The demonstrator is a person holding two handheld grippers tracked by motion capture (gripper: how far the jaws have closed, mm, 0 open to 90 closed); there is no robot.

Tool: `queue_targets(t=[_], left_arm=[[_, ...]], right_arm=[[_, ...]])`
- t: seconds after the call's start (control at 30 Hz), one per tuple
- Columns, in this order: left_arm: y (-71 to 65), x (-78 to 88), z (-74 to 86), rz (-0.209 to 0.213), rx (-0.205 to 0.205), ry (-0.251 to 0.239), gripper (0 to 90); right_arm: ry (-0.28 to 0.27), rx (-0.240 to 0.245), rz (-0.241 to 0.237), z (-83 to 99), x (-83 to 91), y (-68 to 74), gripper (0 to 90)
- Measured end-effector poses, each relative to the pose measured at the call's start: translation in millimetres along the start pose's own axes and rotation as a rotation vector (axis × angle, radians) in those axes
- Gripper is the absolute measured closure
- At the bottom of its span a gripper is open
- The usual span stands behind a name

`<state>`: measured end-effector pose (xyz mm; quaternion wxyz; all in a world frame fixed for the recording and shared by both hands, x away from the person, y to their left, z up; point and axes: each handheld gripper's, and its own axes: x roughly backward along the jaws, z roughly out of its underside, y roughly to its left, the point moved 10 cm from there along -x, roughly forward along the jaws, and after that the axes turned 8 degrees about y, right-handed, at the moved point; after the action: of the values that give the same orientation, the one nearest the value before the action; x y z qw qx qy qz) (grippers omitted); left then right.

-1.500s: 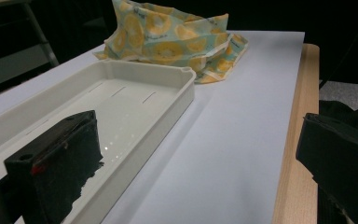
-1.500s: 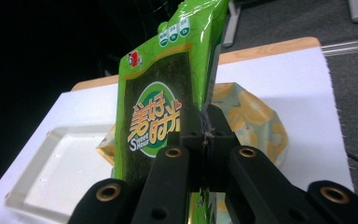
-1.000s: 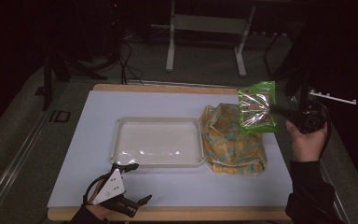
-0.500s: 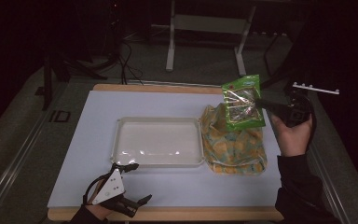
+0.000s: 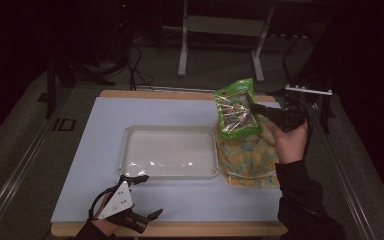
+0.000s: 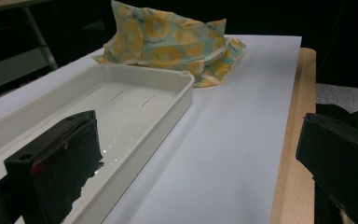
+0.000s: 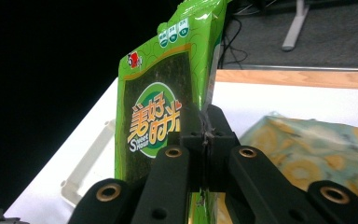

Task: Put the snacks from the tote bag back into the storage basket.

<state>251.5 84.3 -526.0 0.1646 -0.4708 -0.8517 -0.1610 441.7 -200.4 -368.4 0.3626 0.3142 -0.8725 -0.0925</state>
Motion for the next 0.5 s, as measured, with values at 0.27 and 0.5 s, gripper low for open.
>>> queue_targets(t=[0.27,0.5], left_arm=[[-0.2,0.9,-0.9,0.001,0.0,-0.008,0.3],[-0.8,0.8,-1.3,0.002,0.0,-0.01,0.3]], right_arm=[[0.017,0.005,-0.027,3.8,-23.9,15.8,88.9],[0.0,-0.023,-0.065,3.5,-37.6,26.7,88.9]])
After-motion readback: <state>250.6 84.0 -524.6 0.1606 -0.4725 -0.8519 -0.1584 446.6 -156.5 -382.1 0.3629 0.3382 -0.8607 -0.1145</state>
